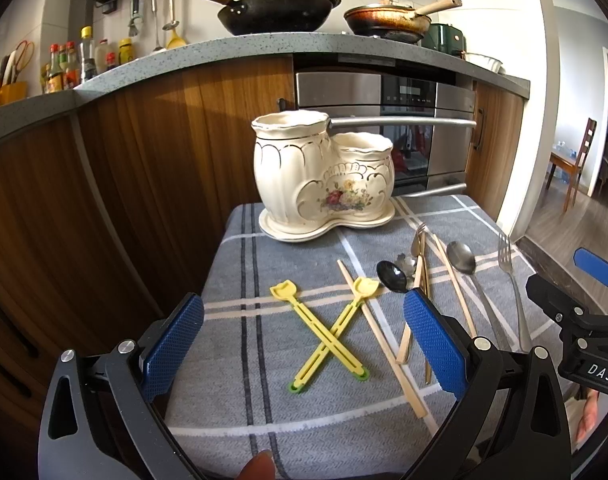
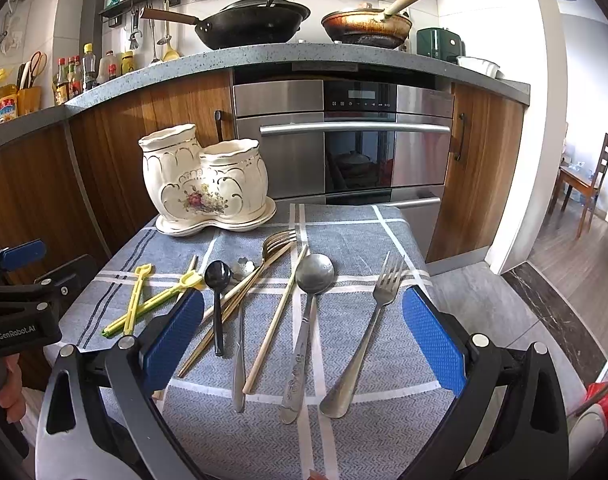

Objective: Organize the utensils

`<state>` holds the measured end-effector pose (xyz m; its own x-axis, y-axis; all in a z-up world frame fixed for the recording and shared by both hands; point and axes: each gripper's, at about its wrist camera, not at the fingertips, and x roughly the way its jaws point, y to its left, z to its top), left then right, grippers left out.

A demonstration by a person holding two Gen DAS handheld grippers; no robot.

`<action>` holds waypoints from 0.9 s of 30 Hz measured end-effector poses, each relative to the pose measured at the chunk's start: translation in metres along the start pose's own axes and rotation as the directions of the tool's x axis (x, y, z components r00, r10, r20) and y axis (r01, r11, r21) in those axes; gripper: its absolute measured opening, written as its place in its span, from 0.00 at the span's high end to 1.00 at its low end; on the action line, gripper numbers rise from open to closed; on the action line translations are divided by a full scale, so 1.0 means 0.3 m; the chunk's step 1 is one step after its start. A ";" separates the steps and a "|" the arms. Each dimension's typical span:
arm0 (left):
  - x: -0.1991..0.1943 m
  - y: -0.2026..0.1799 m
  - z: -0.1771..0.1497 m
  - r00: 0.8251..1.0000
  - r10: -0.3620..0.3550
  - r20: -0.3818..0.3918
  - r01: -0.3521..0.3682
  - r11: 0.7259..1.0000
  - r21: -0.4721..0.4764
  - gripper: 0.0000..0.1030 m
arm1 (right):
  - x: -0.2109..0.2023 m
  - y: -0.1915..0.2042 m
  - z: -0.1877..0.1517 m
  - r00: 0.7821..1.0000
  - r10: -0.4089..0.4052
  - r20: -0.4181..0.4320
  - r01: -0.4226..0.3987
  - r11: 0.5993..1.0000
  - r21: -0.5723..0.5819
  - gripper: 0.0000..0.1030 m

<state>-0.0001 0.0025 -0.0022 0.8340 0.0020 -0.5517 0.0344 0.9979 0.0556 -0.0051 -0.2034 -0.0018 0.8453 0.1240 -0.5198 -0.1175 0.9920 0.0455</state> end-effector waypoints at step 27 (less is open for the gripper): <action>0.004 0.005 0.005 1.000 0.002 -0.004 -0.002 1.000 -0.008 0.03 | 0.018 -0.012 -0.007 1.000 -0.024 -0.009 0.024 1.000 0.019 0.05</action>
<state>0.0018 0.0039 -0.0016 0.8317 0.0046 -0.5552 0.0282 0.9983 0.0504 -0.0012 -0.2064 -0.0067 0.8429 0.1002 -0.5286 -0.0874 0.9950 0.0493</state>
